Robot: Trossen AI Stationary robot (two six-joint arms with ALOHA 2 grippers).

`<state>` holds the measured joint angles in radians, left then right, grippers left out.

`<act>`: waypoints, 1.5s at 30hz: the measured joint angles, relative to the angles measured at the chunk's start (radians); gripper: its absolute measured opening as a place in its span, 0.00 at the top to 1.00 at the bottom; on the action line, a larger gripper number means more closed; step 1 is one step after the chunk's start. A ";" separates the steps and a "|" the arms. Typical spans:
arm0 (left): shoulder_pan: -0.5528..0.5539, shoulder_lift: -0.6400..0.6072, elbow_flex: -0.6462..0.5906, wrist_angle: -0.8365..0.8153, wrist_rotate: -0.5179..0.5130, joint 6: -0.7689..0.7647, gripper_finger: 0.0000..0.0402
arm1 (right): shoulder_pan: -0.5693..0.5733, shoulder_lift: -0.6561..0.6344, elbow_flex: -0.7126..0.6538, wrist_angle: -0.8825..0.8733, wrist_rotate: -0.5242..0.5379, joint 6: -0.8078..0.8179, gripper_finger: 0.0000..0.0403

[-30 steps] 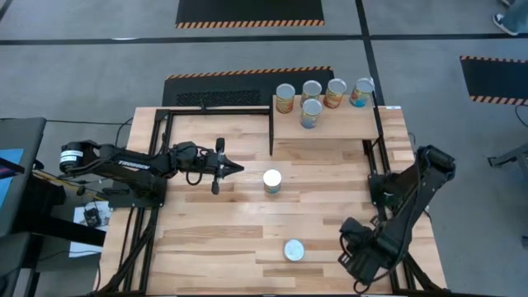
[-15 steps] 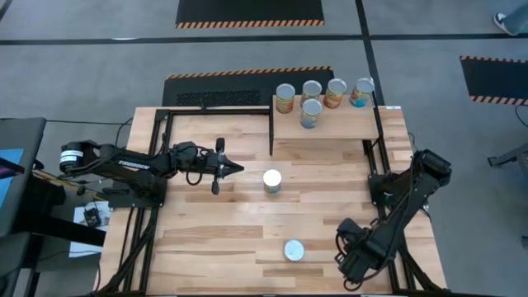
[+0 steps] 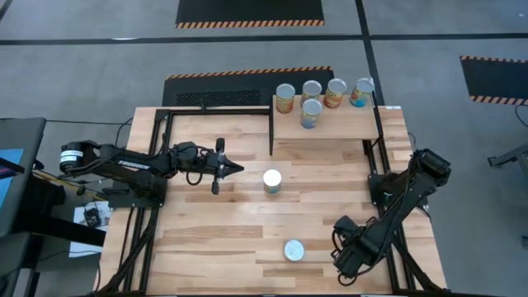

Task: Pick and place cans onto a shelf
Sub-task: Put the canned corn on the shelf aligned with the other canned corn

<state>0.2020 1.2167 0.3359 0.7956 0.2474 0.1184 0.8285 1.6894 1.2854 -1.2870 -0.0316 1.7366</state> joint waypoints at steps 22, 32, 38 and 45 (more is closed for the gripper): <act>0.000 0.000 0.000 0.004 0.000 -0.033 0.98 | -0.158 -0.086 0.097 -0.230 0.138 -0.431 0.98; 0.000 0.000 0.000 0.003 -0.029 -0.030 0.98 | -0.520 -0.288 0.291 -0.285 0.387 -0.996 0.99; 0.000 0.000 0.000 0.004 -0.075 -0.026 0.98 | -0.873 -0.311 0.378 -0.284 0.403 -1.392 0.99; 0.000 0.000 0.000 0.004 -0.081 -0.032 0.98 | -1.169 -0.263 0.412 -0.284 0.371 -1.700 0.99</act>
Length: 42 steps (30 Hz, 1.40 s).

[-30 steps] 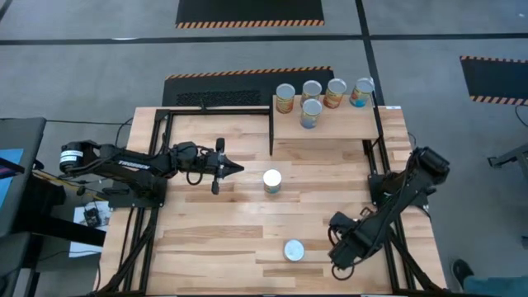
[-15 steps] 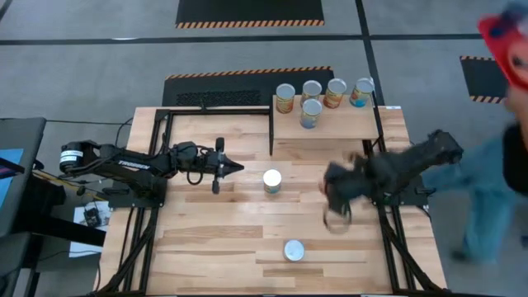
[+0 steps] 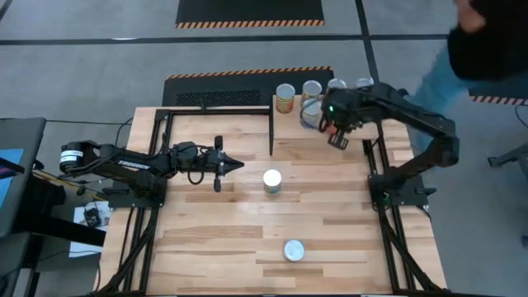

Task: Pick and place cans onto a shelf
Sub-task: Put the canned corn on the shelf aligned with the other canned corn, then put the canned tomatoes on the shelf aligned with the other canned tomatoes

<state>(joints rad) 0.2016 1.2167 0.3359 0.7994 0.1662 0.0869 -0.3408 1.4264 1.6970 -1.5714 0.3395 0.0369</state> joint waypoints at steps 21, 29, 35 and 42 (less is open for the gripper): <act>0.000 0.000 0.000 -0.027 -0.016 -0.015 0.98 | -0.152 0.132 0.001 0.041 0.019 -0.222 0.96; 0.000 0.000 0.000 -0.027 -0.016 -0.015 0.98 | -0.159 0.133 0.001 0.075 0.061 -0.229 0.83; 0.000 0.000 0.000 -0.027 -0.016 -0.015 0.98 | -0.159 0.131 0.001 0.083 0.210 -0.251 0.76; 0.000 0.000 0.000 -0.028 -0.016 -0.015 0.98 | -0.122 0.055 -0.002 0.101 0.205 -0.235 0.76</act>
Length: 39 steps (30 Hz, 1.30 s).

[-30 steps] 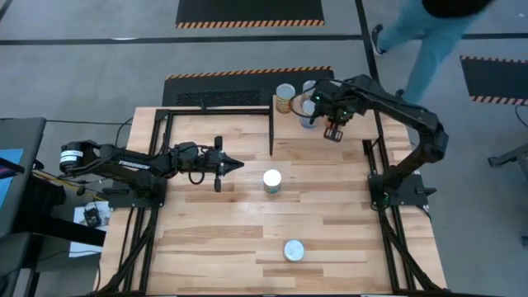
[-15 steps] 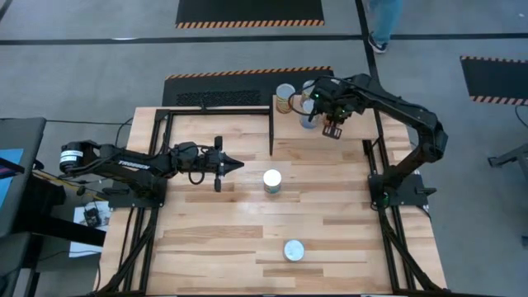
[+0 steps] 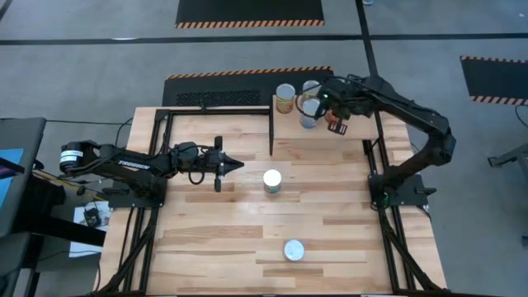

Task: Pick and place cans onto a shelf
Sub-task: Put the canned tomatoes on the shelf aligned with the other canned tomatoes

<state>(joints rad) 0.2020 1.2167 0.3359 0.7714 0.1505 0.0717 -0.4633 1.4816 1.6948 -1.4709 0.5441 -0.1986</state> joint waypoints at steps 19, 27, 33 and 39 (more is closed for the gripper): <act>0.001 0.000 0.000 -0.040 0.024 0.077 0.98 | 0.521 -0.294 -0.705 1.071 -0.309 0.158 0.97; 0.037 0.000 0.000 -0.053 0.048 0.062 0.98 | 0.568 -0.044 -0.666 1.195 -0.311 0.177 0.83; 0.053 0.000 0.000 -0.058 0.054 0.040 0.98 | 0.567 0.093 -0.594 1.156 -0.313 0.210 0.70; 0.053 0.000 0.000 -0.070 0.054 0.040 0.98 | 0.567 0.170 -0.547 1.097 -0.316 0.202 0.61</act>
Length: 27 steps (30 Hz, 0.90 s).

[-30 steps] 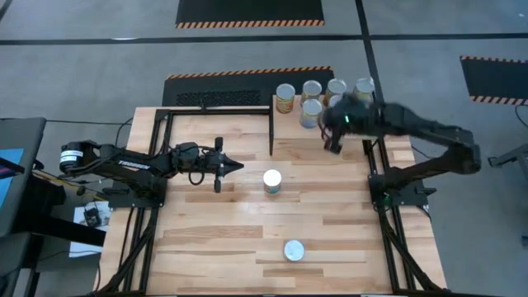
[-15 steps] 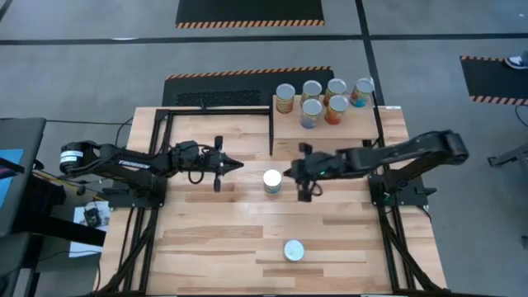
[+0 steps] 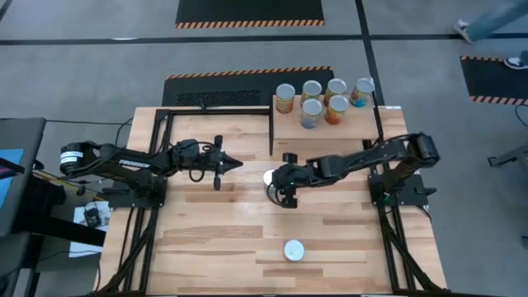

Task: Pick and place cans onto a shelf
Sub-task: Put the canned tomatoes on the shelf aligned with the other canned tomatoes

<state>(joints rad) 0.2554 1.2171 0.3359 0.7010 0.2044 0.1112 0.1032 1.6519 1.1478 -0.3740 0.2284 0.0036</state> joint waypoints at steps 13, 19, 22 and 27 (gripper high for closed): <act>0.000 0.000 0.000 -0.009 0.000 0.000 0.98 | -0.001 0.084 0.023 -0.025 -0.005 -0.039 0.72; 0.000 0.000 0.000 -0.012 -0.001 0.000 0.98 | -0.008 0.083 0.022 -0.027 -0.004 -0.059 0.90; 0.000 0.000 0.000 -0.014 -0.001 0.000 0.98 | -0.010 0.068 0.021 -0.044 0.001 -0.057 0.98; 0.000 0.000 0.000 -0.022 -0.001 0.000 0.98 | 0.005 0.012 0.038 -0.121 0.002 -0.027 0.98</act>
<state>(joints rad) 0.2554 1.2171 0.3359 0.6789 0.2035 0.1108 0.1078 1.6638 1.1862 -0.4951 0.2302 -0.0232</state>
